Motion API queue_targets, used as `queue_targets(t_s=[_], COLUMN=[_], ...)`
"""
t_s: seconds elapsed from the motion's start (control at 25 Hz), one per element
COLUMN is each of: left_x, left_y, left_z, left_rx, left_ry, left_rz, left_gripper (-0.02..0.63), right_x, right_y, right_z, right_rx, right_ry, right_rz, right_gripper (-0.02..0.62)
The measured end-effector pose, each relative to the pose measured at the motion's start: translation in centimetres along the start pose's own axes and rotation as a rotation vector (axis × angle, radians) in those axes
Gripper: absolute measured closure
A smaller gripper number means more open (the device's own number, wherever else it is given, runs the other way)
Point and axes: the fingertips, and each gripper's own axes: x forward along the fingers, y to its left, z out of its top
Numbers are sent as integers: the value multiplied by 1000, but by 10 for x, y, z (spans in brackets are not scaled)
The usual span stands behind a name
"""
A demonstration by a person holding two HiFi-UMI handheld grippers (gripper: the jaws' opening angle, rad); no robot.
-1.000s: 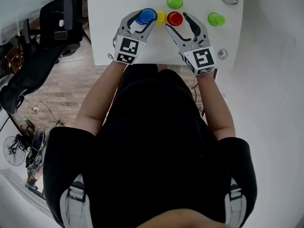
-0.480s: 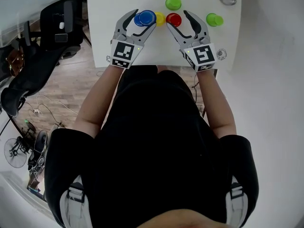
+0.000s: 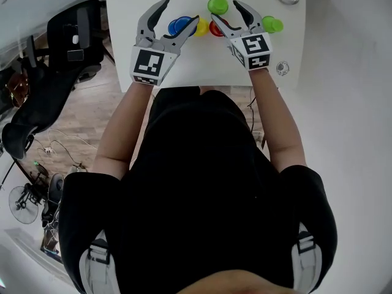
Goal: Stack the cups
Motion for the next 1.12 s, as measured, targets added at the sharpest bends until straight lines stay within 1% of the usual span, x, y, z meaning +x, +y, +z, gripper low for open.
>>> queue_targets(t_s=[0.36, 0.8, 1.0, 1.08, 1.12], left_x=[19, 26, 26, 26, 25], left_y=[-1, 9, 10, 12, 12], left_z=[-2, -14, -15, -16, -16], left_rx=[-6, -23, -32, -34, -35], left_ry=[2, 29, 30, 32, 32], left_rz=[-24, -30, -23, -19, -17], left_gripper=[270, 270, 270, 270, 270], right_x=[31, 58, 62, 63, 64], right_y=[-16, -19, -23, -25, -26], right_z=[-40, -76, -87, -88, -88], right_rx=[3, 6, -1, -5, -12], right_ry=[159, 373, 426, 433, 431], right_rz=[-8, 36, 34, 29, 26], right_gripper=[288, 298, 332, 359, 361])
